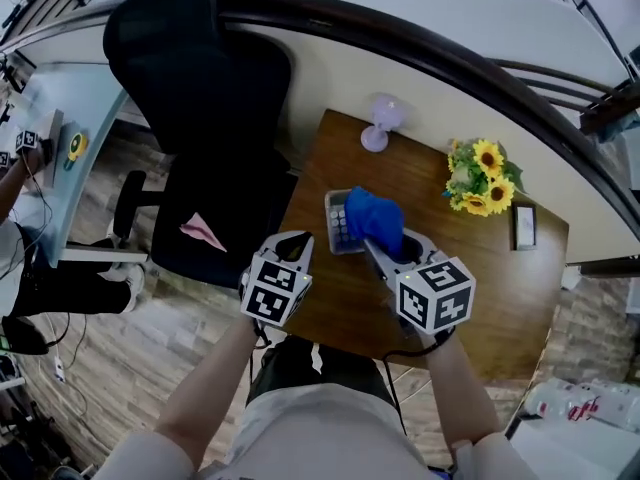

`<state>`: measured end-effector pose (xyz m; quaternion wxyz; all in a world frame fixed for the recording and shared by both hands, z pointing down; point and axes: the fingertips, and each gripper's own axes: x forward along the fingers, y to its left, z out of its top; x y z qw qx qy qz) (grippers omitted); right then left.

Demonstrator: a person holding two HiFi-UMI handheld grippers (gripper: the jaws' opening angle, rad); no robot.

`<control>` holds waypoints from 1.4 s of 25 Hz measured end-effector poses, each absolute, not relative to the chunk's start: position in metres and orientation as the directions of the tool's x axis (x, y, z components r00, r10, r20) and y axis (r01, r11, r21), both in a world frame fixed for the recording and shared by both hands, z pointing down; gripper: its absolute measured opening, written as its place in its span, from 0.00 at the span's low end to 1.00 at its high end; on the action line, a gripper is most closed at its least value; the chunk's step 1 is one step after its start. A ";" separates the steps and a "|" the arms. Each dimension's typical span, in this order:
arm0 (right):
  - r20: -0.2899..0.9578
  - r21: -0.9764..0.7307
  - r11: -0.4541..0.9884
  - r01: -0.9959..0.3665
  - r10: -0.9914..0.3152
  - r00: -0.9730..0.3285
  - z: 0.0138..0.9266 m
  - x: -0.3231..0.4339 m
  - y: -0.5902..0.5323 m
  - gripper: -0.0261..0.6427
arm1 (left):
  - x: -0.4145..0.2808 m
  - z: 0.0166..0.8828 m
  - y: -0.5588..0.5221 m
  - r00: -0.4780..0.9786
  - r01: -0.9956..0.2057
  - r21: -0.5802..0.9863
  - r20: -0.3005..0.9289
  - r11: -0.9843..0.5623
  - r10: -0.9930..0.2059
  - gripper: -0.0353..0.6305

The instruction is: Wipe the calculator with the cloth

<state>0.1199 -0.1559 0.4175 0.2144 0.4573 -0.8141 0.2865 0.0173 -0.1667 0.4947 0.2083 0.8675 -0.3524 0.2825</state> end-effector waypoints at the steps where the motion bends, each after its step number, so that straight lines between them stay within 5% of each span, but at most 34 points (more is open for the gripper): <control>1: 0.593 -0.259 0.419 -0.870 -0.642 -0.486 0.403 0.121 -0.157 0.24 | 0.017 0.481 -0.169 0.596 -0.726 0.148 0.623 -0.671 -0.507 0.06; 20: 0.184 -0.084 0.426 -0.901 -0.882 -0.434 0.172 0.124 -0.128 0.24 | 0.005 0.228 -0.171 0.671 -0.698 -0.095 0.257 -0.709 -0.695 0.06; 35: 0.139 -0.023 0.420 -0.907 -0.897 -0.419 0.146 0.135 -0.079 0.24 | -0.005 0.151 -0.133 0.692 -0.707 -0.113 0.092 -0.698 -0.716 0.06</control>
